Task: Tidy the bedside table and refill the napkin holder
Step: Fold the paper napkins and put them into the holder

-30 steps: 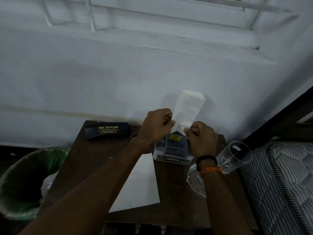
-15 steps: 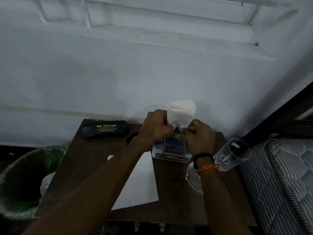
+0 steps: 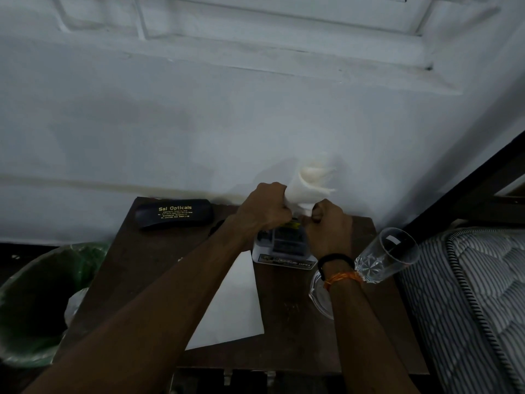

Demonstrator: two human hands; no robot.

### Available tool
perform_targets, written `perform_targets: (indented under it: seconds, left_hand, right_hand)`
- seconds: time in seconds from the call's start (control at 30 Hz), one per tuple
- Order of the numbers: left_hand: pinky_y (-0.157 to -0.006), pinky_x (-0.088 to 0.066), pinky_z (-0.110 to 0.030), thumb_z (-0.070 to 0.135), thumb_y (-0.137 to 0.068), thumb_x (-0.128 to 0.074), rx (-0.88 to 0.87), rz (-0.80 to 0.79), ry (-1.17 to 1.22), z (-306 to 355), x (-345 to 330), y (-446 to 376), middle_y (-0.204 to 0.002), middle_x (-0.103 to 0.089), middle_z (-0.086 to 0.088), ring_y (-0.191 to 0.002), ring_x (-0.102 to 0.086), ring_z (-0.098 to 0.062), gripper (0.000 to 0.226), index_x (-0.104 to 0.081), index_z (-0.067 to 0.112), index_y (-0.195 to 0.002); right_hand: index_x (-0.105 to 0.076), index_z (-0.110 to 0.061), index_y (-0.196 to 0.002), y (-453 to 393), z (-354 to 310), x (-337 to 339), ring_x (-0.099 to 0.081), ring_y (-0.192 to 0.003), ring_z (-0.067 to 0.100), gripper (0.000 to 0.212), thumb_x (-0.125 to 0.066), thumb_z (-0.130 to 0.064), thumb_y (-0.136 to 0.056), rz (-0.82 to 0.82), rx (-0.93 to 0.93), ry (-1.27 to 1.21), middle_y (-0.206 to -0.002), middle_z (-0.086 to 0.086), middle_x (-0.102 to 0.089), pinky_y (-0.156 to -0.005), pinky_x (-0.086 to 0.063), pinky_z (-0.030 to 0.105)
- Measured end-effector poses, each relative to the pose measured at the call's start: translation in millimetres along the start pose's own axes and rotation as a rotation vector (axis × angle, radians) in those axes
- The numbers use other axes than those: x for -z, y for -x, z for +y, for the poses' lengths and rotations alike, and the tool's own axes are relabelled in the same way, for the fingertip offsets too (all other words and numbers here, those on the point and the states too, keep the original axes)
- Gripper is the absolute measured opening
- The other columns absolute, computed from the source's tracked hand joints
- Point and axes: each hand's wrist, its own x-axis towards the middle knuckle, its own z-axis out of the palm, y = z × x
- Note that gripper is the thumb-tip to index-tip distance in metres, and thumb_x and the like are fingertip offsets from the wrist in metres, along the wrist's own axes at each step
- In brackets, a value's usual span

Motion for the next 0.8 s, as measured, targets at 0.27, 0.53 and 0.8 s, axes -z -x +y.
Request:
perform_targets:
  seconds: [0.27,0.53,0.8]
  left_hand:
    - [-0.062,-0.043,-0.027,0.018,-0.075,-0.074,0.074,-0.018,-0.014,-2.9,4.9,-5.7,-0.093,-0.063,-0.013,-0.088,-0.064,-0.029,0.038,-0.060,-0.003,-0.104]
    - [-0.070,-0.050,-0.030,0.015,-0.076,-0.075,0.132,-0.048,-0.017,-3.4,10.7,-9.1,-0.110,-0.061,-0.011,-0.089,-0.058,-0.022,0.049,-0.052,0.004,-0.117]
    - [-0.068,-0.049,-0.031,0.018,-0.075,-0.074,0.111,-0.083,-0.069,2.6,12.9,-13.6,-0.100,-0.057,-0.006,-0.086,-0.056,-0.021,0.045,-0.053,0.004,-0.112]
  right_hand:
    - [-0.048,-0.018,-0.070,-2.4,4.6,-2.5,-0.051,-0.060,0.017,0.029,-0.074,-0.024,-0.081,0.054,0.008,0.077,-0.061,-0.005,-0.049,-0.049,-0.024,0.018]
    - [-0.058,-0.010,-0.068,-7.2,4.5,-3.7,-0.055,-0.065,0.021,0.029,-0.077,-0.029,-0.077,-0.005,-0.002,0.081,-0.068,0.003,-0.058,-0.049,-0.024,0.019]
    - [-0.070,-0.013,-0.095,-13.4,3.5,8.5,-0.062,-0.077,0.014,0.024,-0.080,-0.014,-0.073,-0.003,-0.102,-0.180,-0.082,0.000,-0.070,-0.077,-0.052,0.026]
